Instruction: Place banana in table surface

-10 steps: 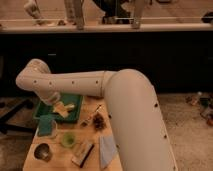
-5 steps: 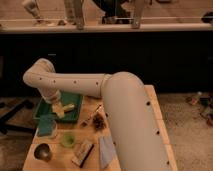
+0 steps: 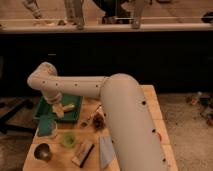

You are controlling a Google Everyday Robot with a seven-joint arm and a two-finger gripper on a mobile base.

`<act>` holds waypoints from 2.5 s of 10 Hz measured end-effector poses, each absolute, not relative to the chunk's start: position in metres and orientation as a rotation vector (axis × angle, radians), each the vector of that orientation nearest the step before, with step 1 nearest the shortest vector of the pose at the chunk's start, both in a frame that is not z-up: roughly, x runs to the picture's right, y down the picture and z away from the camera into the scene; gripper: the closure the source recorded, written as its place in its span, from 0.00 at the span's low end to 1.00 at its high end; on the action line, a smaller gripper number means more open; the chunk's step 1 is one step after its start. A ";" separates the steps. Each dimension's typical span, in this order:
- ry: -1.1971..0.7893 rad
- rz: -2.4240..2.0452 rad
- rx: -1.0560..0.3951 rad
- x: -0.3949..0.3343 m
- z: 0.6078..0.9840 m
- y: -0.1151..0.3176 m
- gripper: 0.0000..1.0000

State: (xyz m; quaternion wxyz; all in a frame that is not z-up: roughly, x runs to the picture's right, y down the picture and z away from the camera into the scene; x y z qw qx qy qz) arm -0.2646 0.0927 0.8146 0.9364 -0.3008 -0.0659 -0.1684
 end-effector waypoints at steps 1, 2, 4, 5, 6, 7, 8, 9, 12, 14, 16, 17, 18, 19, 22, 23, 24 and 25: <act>-0.133 -0.343 -0.615 -0.263 0.815 0.093 0.20; -0.134 -0.344 -0.616 -0.264 0.815 0.093 0.20; -0.134 -0.344 -0.616 -0.264 0.815 0.093 0.20; -0.134 -0.344 -0.616 -0.264 0.815 0.093 0.20; -0.135 -0.345 -0.615 -0.264 0.815 0.093 0.20; -0.141 -0.340 -0.614 -0.265 0.814 0.094 0.20; -0.140 -0.323 -0.618 -0.257 0.815 0.096 0.20; -0.144 -0.308 -0.616 -0.251 0.818 0.095 0.20; -0.161 -0.276 -0.612 -0.252 0.825 0.088 0.20; -0.161 -0.278 -0.609 -0.264 0.832 0.086 0.20; -0.150 -0.280 -0.611 -0.271 0.840 0.084 0.20; -0.141 -0.278 -0.613 -0.275 0.846 0.083 0.20; -0.122 -0.271 -0.617 -0.278 0.855 0.082 0.20; -0.107 -0.252 -0.621 -0.279 0.862 0.082 0.20; -0.050 -0.180 -0.650 -0.277 0.888 0.087 0.20; -0.040 -0.161 -0.659 -0.275 0.895 0.089 0.20; -0.032 -0.145 -0.672 -0.274 0.900 0.092 0.20; -0.030 -0.132 -0.685 -0.273 0.905 0.095 0.20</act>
